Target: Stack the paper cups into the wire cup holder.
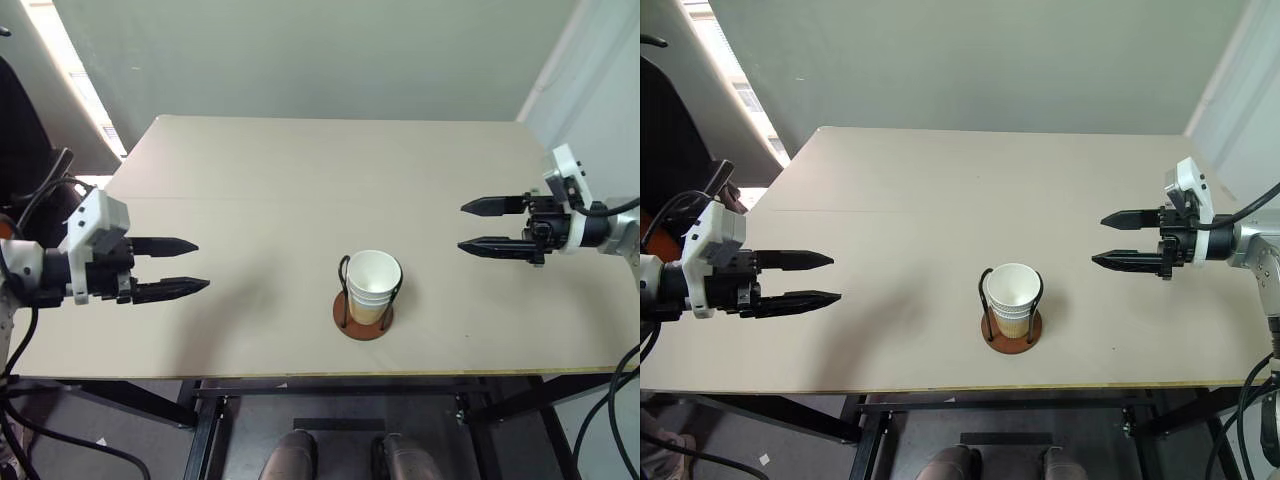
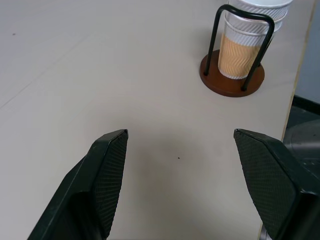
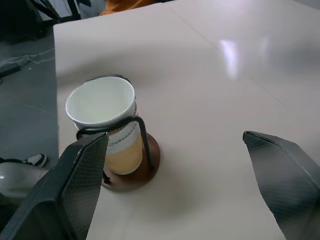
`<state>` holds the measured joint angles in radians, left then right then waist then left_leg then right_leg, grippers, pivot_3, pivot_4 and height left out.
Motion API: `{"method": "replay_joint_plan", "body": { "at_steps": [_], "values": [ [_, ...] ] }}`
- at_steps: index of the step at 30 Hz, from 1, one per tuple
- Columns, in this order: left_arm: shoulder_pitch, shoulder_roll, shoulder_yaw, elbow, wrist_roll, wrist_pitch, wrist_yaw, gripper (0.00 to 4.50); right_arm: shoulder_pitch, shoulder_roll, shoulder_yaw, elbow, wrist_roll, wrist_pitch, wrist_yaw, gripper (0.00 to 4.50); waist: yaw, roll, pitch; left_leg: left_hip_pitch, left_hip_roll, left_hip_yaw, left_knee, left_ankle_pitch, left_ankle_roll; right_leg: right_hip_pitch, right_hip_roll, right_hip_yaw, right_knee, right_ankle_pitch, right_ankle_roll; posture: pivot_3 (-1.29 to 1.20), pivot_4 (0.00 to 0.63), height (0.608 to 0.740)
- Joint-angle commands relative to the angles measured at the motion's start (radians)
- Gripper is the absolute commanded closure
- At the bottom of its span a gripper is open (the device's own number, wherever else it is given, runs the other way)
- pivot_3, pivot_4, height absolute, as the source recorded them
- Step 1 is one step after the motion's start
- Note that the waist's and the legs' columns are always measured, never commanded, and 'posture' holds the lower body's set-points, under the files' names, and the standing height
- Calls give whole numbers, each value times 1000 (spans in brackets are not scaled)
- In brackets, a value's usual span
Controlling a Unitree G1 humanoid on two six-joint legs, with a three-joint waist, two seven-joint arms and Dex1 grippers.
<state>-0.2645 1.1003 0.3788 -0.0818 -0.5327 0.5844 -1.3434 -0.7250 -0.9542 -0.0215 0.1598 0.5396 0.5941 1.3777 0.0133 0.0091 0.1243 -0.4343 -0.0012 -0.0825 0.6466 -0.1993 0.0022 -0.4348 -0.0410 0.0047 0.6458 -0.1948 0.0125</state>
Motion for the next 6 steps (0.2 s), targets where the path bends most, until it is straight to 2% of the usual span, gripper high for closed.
{"method": "replay_joint_plan", "body": {
  "at_steps": [1,6],
  "values": [
    [-5,8,15,-30,-23,1,19,885,-37,-3,-11,6,-15,-21,16,0,-2,0,0,0,0,0,-1,0,0,-1,0,0,0,0,0,0,150,740],
    [4,6,18,-23,-35,-2,31,885,-47,1,-11,12,-23,-20,24,0,-3,0,0,-1,0,0,-1,-2,-3,-1,0,0,0,-1,-2,0,150,740]
  ]
}}
